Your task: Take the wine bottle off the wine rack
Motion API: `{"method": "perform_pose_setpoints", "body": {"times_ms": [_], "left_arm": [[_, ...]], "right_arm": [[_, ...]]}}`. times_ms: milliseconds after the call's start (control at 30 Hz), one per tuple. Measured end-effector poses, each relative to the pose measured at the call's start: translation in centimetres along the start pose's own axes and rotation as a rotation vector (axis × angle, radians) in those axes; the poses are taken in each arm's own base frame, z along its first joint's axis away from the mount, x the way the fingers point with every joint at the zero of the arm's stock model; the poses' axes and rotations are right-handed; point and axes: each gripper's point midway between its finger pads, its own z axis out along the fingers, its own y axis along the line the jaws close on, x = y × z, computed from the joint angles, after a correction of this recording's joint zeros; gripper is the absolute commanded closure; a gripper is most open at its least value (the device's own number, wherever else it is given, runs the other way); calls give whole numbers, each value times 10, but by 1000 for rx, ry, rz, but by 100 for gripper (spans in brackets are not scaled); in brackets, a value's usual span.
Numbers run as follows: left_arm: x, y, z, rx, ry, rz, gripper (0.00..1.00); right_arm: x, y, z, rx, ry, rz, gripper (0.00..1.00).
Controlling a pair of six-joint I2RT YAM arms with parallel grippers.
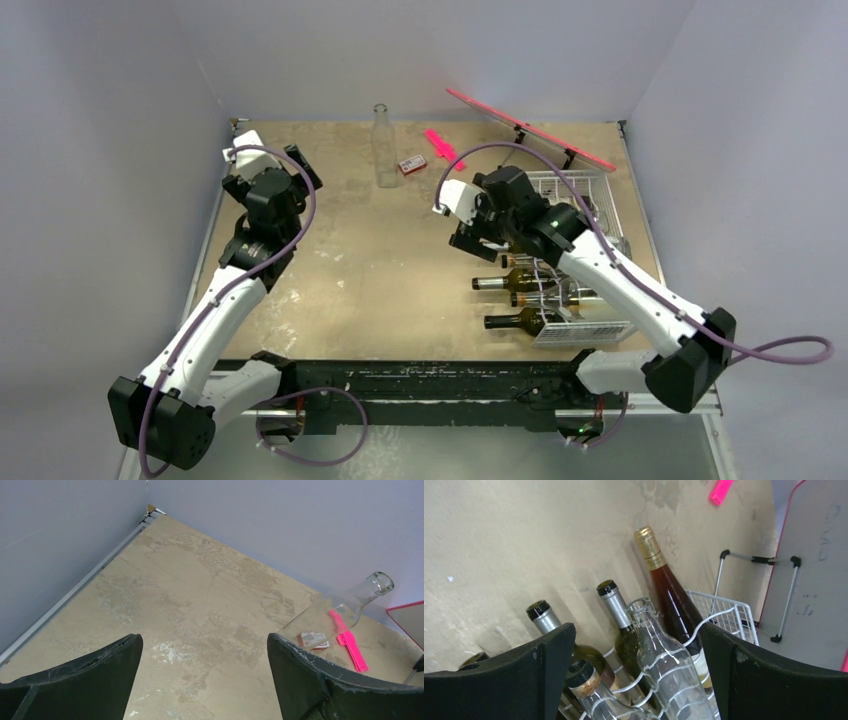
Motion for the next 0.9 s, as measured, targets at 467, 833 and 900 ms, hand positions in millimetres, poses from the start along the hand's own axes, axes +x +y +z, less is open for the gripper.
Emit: {"method": "perform_pose_setpoints", "body": {"times_ms": [467,833,900], "left_arm": [[10,-2,5,0,27,20,6],[18,-5,8,8,47,30,7],[20,-6,9,12,53,33,7]], "right_arm": [[64,1,55,-103,271,-65,27],[85,-21,54,-40,357,-107,31],[85,-23,55,-32,357,-118,32]]}}
